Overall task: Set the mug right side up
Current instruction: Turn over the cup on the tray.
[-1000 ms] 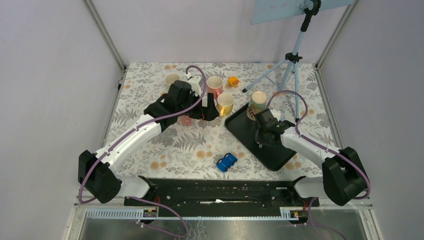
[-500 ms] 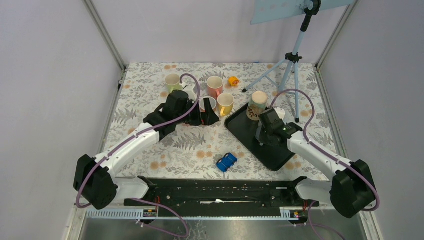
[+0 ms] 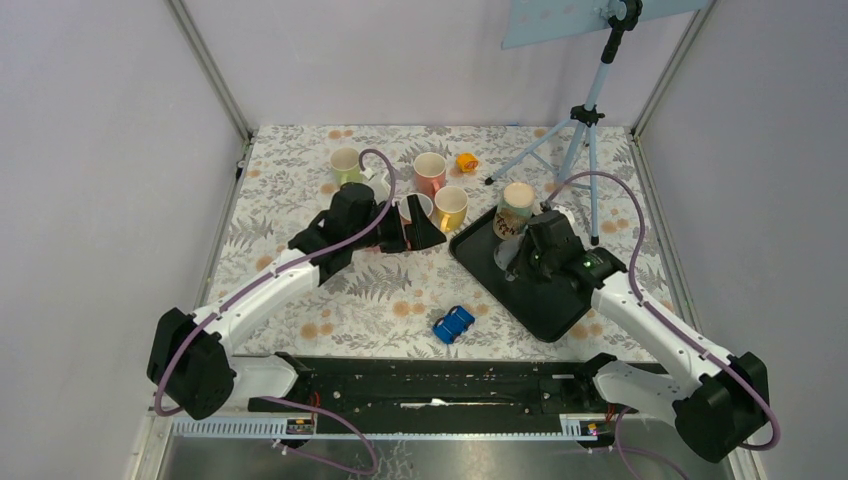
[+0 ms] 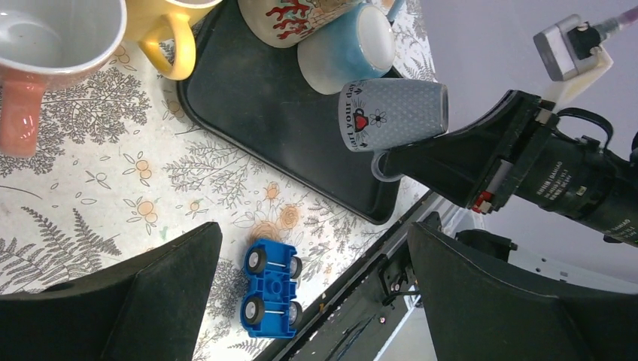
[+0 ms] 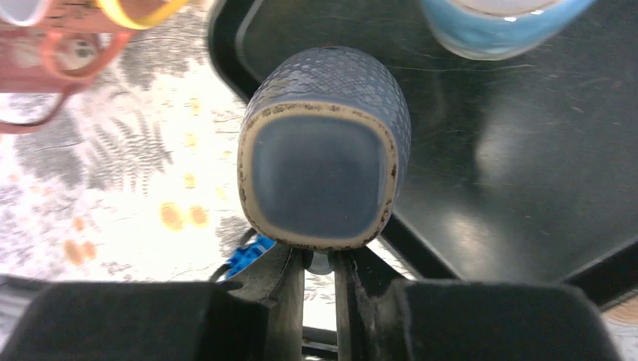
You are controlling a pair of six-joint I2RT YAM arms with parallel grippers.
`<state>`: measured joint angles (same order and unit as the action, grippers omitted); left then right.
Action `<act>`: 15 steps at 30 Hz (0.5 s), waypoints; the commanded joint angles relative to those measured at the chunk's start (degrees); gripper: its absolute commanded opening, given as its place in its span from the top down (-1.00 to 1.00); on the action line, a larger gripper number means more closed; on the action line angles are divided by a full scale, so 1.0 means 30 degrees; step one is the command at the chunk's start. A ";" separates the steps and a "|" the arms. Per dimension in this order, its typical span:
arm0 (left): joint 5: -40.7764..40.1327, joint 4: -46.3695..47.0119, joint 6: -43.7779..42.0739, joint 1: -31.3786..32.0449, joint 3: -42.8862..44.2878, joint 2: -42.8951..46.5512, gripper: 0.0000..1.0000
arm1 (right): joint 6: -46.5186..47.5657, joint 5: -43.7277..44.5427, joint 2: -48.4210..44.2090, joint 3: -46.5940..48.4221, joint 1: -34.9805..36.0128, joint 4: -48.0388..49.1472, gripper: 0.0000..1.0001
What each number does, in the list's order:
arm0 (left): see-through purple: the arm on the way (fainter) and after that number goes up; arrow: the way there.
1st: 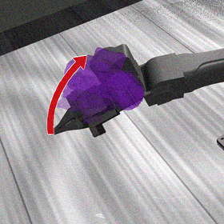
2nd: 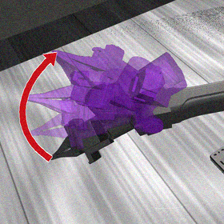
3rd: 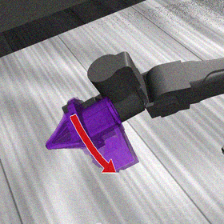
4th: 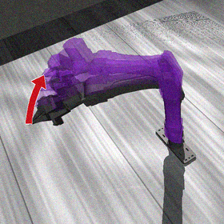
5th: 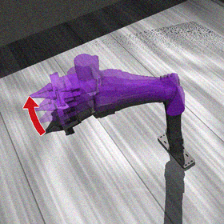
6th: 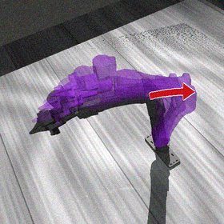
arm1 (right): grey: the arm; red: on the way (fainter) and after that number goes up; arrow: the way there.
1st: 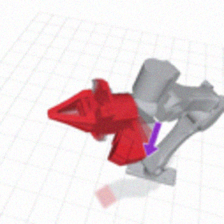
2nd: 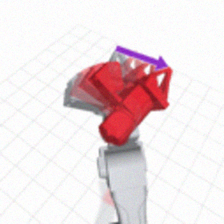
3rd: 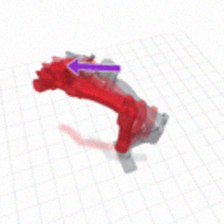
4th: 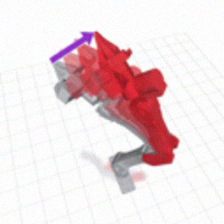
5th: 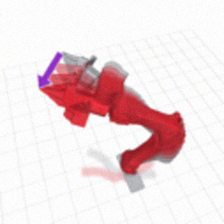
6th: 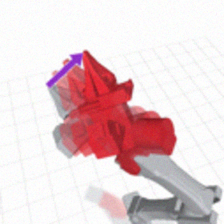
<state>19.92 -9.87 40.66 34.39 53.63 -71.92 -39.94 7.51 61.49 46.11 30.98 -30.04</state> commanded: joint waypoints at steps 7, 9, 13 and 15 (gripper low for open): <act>0.2687 0.3198 0.1835 -0.1165 -0.0734 0.0515 -0.98 | -0.2750 -0.4229 -0.0155 0.1481 0.0234 0.7189 1.00; 0.3361 0.3975 0.2386 -0.1509 -0.0923 0.0514 -0.97 | -0.3377 -0.5098 0.0383 0.1484 0.0247 0.8940 1.00; 0.4825 0.5686 0.3679 -0.2308 -0.1493 0.0416 -0.93 | -0.4821 -0.6617 0.1322 0.1284 0.0237 1.3120 1.00; 0.5935 0.6933 0.4677 -0.2781 -0.1808 0.0246 -0.89 | -0.5425 -0.7326 0.1777 0.1257 0.0245 1.4660 1.00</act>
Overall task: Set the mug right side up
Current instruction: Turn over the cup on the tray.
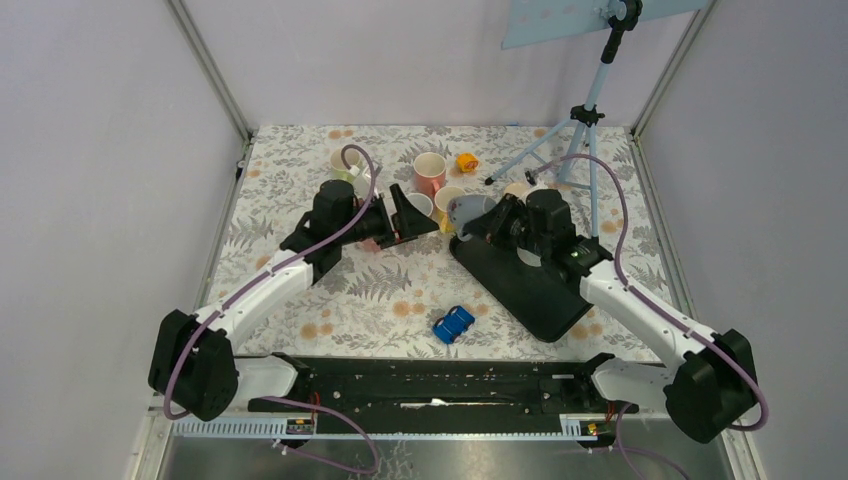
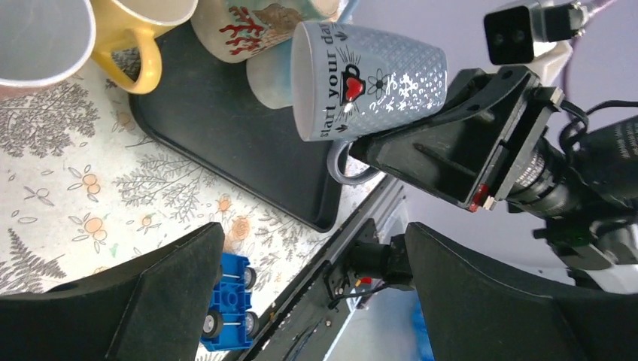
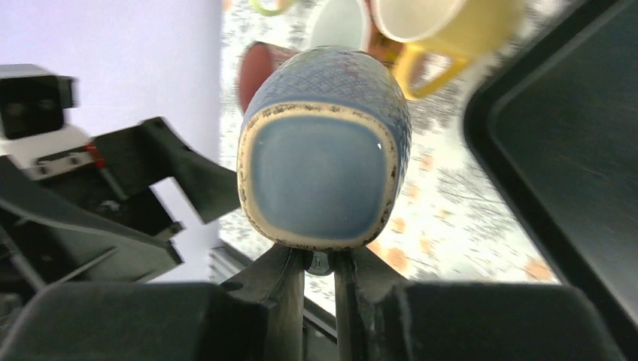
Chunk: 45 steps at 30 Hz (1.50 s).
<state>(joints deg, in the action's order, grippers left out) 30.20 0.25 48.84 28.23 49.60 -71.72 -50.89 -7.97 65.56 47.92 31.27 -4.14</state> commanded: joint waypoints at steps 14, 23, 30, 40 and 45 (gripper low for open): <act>0.6048 1.3747 0.9863 -0.1400 -0.2116 -0.2432 -0.45 | -0.4562 -0.5115 0.1814 -0.0297 0.0150 1.2204 1.00; 0.5725 1.7754 1.2774 -0.0892 -0.2354 -0.3828 -0.24 | -0.5064 -0.5644 0.2051 -0.0538 0.0154 1.3415 1.00; 0.5506 2.0135 1.4460 -0.0540 -0.2699 -0.4652 0.05 | -0.5424 -0.5769 0.2051 -0.0880 0.0155 1.4096 1.00; 0.5365 2.1700 1.5551 -0.0339 -0.2732 -0.5322 0.30 | -0.5743 -0.6054 0.2134 -0.1080 0.0155 1.4885 1.00; 0.5753 2.2503 1.5926 -0.0310 -0.2768 -0.5506 0.37 | -0.5829 -0.6194 0.2135 -0.1150 0.0155 1.5062 1.00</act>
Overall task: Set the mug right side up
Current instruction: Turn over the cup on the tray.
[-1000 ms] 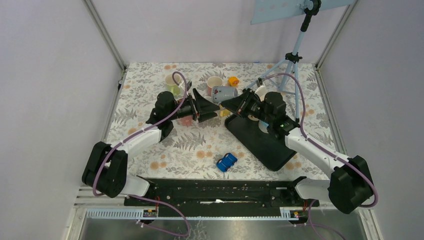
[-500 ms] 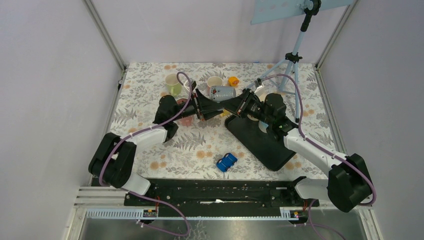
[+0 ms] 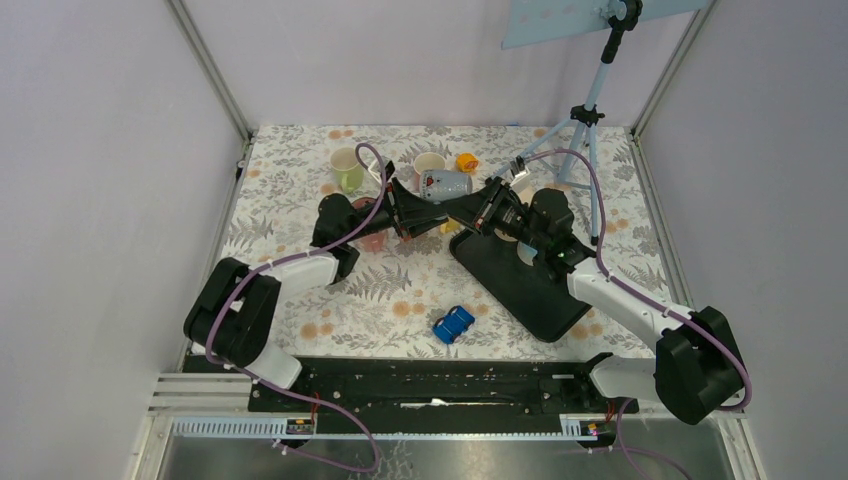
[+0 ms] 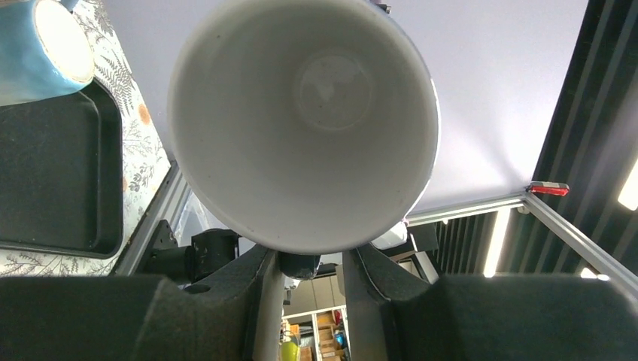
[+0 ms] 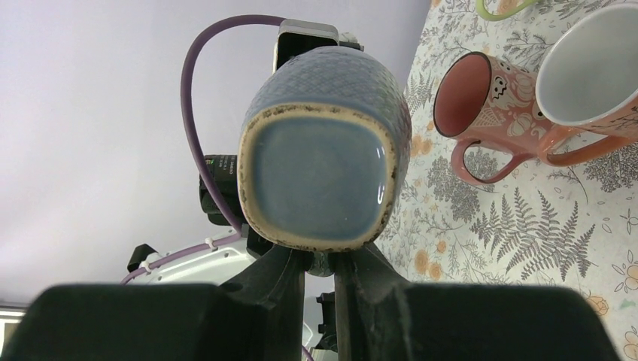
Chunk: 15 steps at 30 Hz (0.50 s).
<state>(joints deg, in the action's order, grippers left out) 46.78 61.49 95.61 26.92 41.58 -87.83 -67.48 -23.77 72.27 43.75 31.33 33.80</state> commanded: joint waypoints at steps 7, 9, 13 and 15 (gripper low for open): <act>0.0665 0.1600 -0.0200 0.0135 0.0009 -0.0104 0.43 | -0.0311 -0.1257 -0.0041 0.0248 0.0138 0.2703 1.00; 0.0850 0.1674 -0.0252 0.0123 0.0039 -0.0129 0.45 | -0.0278 -0.1340 -0.0067 0.0297 0.0160 0.2723 1.00; 0.1228 0.1571 -0.0547 0.0131 0.0019 -0.0049 0.48 | -0.0211 -0.1425 -0.0100 0.0330 0.0146 0.2649 1.00; 0.1251 0.1619 -0.0553 0.0135 -0.0115 -0.0009 0.48 | -0.0141 -0.1494 -0.0104 0.0358 0.0156 0.2620 1.00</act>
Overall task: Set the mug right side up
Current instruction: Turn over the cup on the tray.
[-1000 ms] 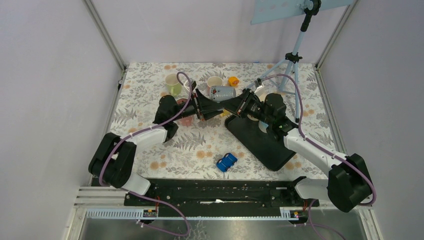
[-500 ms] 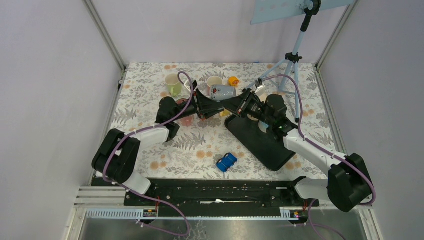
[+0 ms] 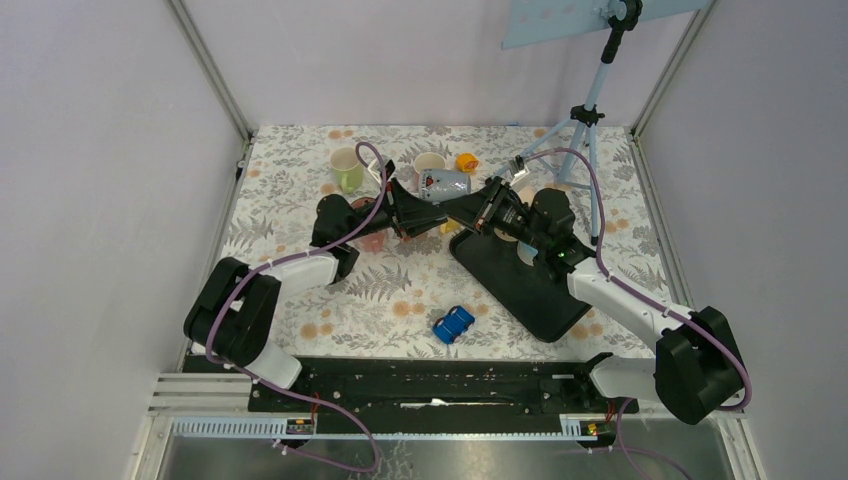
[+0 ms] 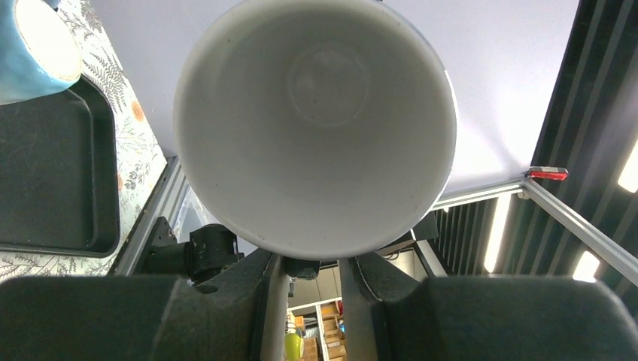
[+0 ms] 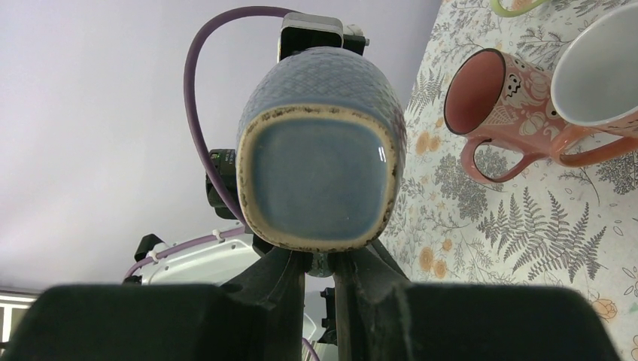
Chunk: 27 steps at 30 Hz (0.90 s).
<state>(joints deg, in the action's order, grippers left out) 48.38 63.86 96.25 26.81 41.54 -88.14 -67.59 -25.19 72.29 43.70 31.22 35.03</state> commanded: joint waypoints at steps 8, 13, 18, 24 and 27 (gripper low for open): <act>0.0800 -0.0245 -0.1635 0.0169 0.0025 0.0419 0.44 | -0.0083 -0.0982 -0.0174 0.0215 0.0198 0.2215 1.00; 0.0633 -0.0166 -0.1619 0.0171 -0.0017 0.0506 0.33 | 0.0071 -0.0892 -0.0315 0.0176 0.0182 0.1998 1.00; 0.0243 -0.0317 -0.1700 0.0145 -0.0247 0.0759 0.25 | 0.0093 -0.0797 -0.0379 0.0117 0.0175 0.2005 1.00; -0.0258 -0.0717 -0.1993 0.0143 -0.0329 0.1078 0.41 | -0.0042 -0.0800 -0.0249 0.0081 0.0249 0.2197 1.00; -0.0044 -0.0463 -0.1964 0.0112 -0.0260 0.1049 0.49 | -0.0084 -0.0835 -0.0184 -0.0001 0.0285 0.2272 1.00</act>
<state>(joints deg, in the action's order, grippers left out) 48.58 61.39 92.53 26.92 40.75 -86.61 -67.90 -26.11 72.29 42.87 31.20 35.38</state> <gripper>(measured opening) 0.299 0.213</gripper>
